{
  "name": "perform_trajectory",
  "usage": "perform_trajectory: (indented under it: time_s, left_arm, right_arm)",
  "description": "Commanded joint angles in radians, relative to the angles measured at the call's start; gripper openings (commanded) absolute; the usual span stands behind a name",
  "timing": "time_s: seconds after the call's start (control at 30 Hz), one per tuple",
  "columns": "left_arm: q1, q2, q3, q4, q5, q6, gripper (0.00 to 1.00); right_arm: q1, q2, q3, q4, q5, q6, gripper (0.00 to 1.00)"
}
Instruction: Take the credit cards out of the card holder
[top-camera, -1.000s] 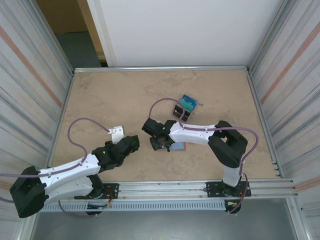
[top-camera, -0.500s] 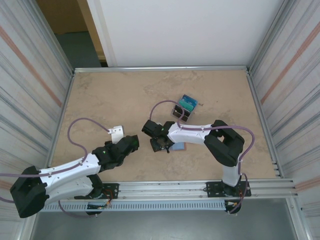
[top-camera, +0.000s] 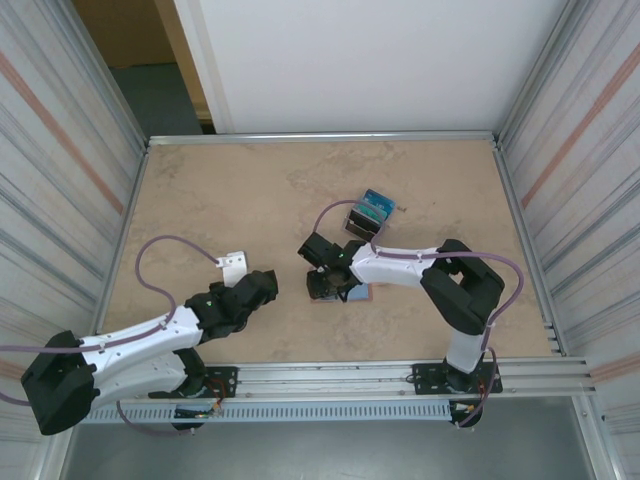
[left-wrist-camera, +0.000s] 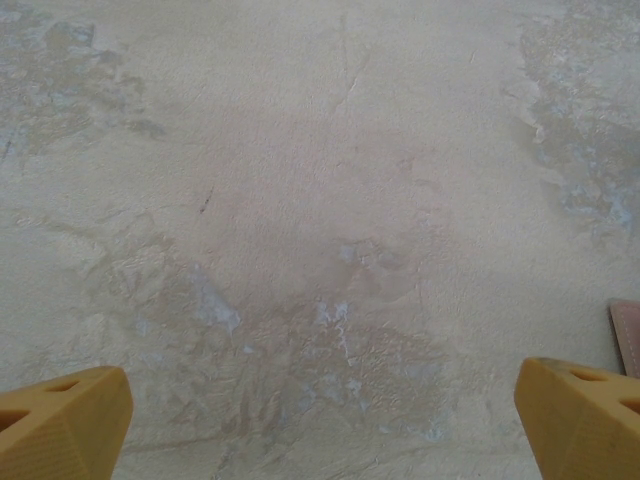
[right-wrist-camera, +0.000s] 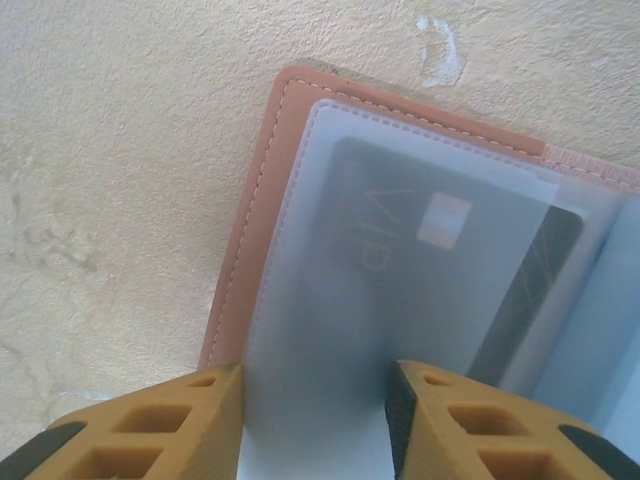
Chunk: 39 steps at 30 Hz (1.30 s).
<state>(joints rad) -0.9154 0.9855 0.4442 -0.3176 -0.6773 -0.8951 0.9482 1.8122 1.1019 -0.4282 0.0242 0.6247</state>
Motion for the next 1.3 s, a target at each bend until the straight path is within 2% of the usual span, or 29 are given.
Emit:
perform_trajectory:
  time_s: [0.0, 0.4, 0.57, 0.73, 1.0, 1.27]
  left_arm:
    - [0.007, 0.002, 0.011, -0.011, -0.022, -0.005, 0.99]
    - [0.007, 0.008, 0.048, -0.017, -0.023, 0.051, 0.99]
    - [0.004, 0.021, 0.073, -0.021, -0.018, 0.077, 0.99]
    - [-0.006, 0.047, 0.092, -0.006, -0.01, 0.095, 0.99]
    - [-0.01, 0.091, 0.115, 0.01, -0.007, 0.094, 0.99]
    - [-0.01, 0.086, 0.123, 0.013, -0.01, 0.113, 0.99]
  right_arm:
    - [-0.013, 0.013, -0.042, 0.014, -0.053, 0.031, 0.39]
    - [-0.014, 0.006, -0.037, -0.017, 0.0, 0.026, 0.24]
    - [0.001, -0.012, -0.036, -0.008, -0.026, 0.015, 0.18]
    - [0.034, -0.022, -0.037, 0.001, -0.058, 0.026, 0.16]
    - [0.052, -0.053, -0.037, -0.044, 0.022, 0.039, 0.18]
    - [0.054, -0.077, -0.025, -0.097, 0.109, 0.052, 0.28]
